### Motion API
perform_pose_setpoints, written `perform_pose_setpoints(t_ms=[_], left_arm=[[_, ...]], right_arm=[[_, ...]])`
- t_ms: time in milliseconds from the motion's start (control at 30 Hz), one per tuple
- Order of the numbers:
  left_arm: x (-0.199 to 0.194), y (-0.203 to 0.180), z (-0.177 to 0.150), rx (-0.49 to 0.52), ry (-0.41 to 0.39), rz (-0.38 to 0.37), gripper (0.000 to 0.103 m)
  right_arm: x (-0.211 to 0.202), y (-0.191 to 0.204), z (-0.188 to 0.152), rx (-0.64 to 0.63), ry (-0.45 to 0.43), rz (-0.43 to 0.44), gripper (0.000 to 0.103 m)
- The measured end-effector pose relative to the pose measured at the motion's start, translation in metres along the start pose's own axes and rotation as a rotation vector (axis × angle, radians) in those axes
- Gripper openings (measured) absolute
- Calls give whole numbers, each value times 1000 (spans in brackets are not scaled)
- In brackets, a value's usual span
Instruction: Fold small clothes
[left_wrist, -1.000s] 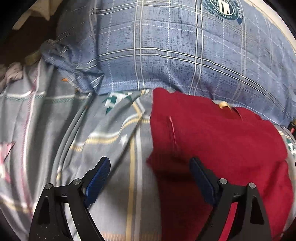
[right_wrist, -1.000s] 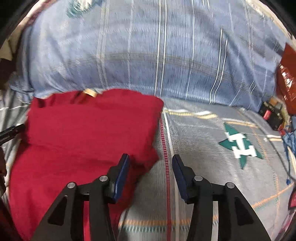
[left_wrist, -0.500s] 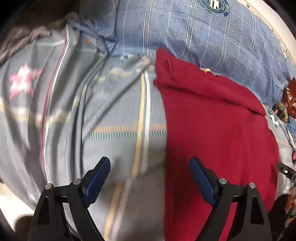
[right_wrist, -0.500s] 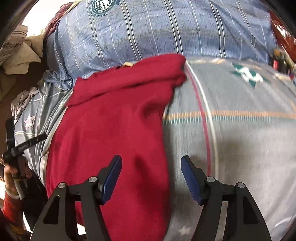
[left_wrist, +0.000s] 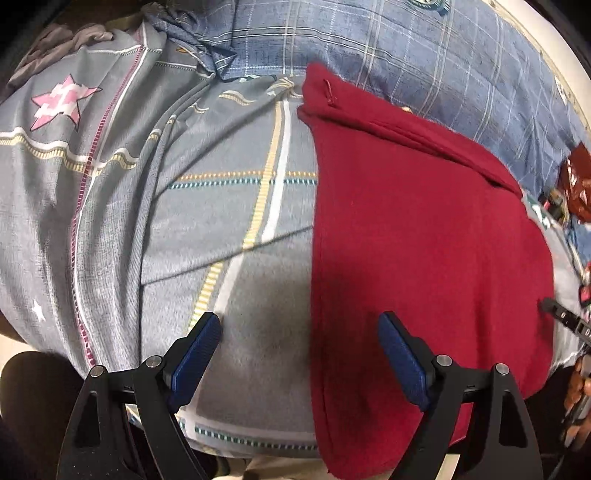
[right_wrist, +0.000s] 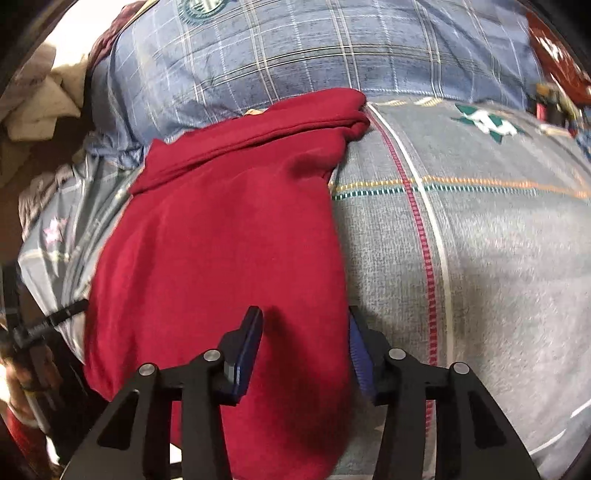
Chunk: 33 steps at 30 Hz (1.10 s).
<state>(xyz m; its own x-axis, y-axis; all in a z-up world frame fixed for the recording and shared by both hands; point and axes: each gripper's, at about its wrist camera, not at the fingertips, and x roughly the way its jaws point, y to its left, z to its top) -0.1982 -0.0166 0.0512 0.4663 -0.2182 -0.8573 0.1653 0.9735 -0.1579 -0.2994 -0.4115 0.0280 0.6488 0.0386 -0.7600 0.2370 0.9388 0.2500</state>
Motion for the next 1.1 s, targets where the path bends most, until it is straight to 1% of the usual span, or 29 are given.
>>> perform_pose_setpoints(t_ms=[33,167,267,367,433,567,633,700,767,867,967,1000,1033,1067,1100], left_arm=[[1,-3,-3,18,0,10,87],[-1,-10,-9,46,1,1,87],[-2,-12,-12,61,-3,6,86],[-3,-11,-12,56,-6,11,86],[-2,-12,-14,56,-8,16,86],[-3,-14,-18,52,-7,15,86],[-4,-15,-19,56,2,13,87],[-6,-15,-19,55,13,4,87],[-6,-13,-19,46,19,-11,88],[-7,-12,-22,46,21,-14,91],[-6,-17,-23,53,33,0,91],[-5,-18,-22,55,37,-6,91],[-4,-20,-21,61,38,-10,91],[-4,-21,-21,67,37,-13,91],[-4,-22,-21,70,36,-16,90]], right_arm=[[0,1,-1,-10,-2,-1,49],[-2,8,-7,-55,3,-29,50],[-4,10,-9,-65,11,-24,47],[-3,10,-10,-64,11,-30,47],[-3,10,-9,-50,6,-24,49],[0,17,-11,-109,9,-58,51],[1,20,-11,-116,12,-72,52],[0,18,-8,-103,24,-61,51],[-3,15,-8,-77,38,-32,51],[-10,10,-18,-50,44,7,51],[-12,5,-29,-55,64,40,46],[-13,5,-30,-71,66,40,41],[-13,6,-31,-94,70,30,38],[-14,8,-31,-124,68,11,32],[-13,9,-30,-137,65,2,29]])
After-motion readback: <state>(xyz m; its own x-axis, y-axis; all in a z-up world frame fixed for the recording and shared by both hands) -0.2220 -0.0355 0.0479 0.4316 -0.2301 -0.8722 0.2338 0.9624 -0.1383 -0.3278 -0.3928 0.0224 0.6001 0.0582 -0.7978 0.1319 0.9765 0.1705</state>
